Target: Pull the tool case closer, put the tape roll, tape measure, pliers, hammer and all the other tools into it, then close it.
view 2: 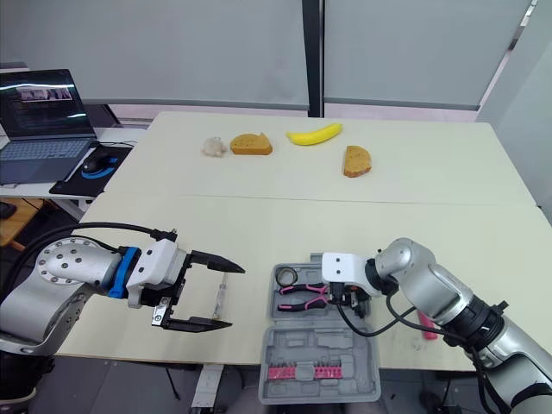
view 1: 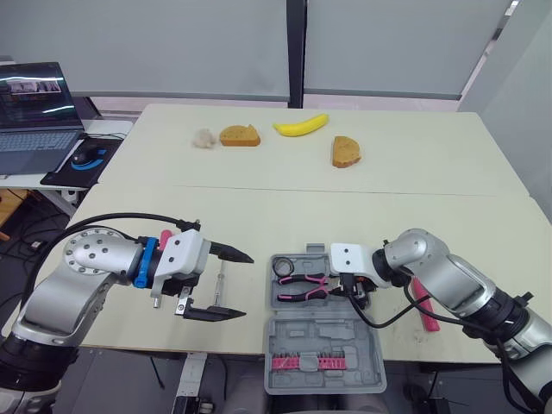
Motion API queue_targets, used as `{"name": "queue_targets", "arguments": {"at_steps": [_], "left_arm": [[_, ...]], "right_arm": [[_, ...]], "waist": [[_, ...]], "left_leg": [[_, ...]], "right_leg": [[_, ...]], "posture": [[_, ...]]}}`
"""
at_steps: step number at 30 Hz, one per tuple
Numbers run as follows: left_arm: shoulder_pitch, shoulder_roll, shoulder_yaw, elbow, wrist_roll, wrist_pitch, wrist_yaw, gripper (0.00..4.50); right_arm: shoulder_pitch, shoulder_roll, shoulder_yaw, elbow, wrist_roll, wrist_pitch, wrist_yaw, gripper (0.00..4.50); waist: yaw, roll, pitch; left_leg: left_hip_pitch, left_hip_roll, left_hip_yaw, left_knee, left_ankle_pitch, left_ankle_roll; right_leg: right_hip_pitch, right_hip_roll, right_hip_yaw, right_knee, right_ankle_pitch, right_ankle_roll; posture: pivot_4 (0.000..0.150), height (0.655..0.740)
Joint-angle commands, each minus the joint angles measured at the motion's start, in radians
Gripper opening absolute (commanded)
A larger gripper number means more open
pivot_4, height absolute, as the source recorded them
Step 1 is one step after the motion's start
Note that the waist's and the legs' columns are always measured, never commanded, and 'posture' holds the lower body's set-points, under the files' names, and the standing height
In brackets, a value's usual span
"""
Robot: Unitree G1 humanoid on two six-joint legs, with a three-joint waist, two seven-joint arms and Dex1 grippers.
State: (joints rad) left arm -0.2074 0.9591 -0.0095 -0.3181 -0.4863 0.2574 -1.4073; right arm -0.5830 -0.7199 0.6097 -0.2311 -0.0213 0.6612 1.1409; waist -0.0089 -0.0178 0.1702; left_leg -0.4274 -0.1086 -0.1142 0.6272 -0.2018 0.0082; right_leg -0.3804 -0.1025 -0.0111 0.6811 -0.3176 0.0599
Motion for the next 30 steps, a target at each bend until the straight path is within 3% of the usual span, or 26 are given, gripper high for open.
{"name": "queue_targets", "arguments": {"at_steps": [1,30], "left_arm": [[0.004,0.023,0.015,-0.020,0.006,-0.008,-0.008,4.50],[0.012,0.017,-0.002,-0.009,0.033,-0.030,-0.011,4.50]], "right_arm": [[-0.021,0.017,-0.004,-0.021,-0.013,-0.004,0.001,1.24],[0.075,0.085,0.016,0.132,-0.098,-0.139,-0.039,1.24]], "waist": [[0.000,0.000,0.000],[-0.019,0.000,-0.001]], "left_leg": [[0.000,0.000,0.000,0.000,0.000,0.000],[0.002,0.001,0.000,0.000,0.000,0.000]], "right_leg": [[0.000,0.000,0.000,0.000,0.000,0.000],[0.001,0.002,0.001,0.001,0.000,0.000]], "posture": [[0.150,0.7400],[0.150,0.7400]]}}
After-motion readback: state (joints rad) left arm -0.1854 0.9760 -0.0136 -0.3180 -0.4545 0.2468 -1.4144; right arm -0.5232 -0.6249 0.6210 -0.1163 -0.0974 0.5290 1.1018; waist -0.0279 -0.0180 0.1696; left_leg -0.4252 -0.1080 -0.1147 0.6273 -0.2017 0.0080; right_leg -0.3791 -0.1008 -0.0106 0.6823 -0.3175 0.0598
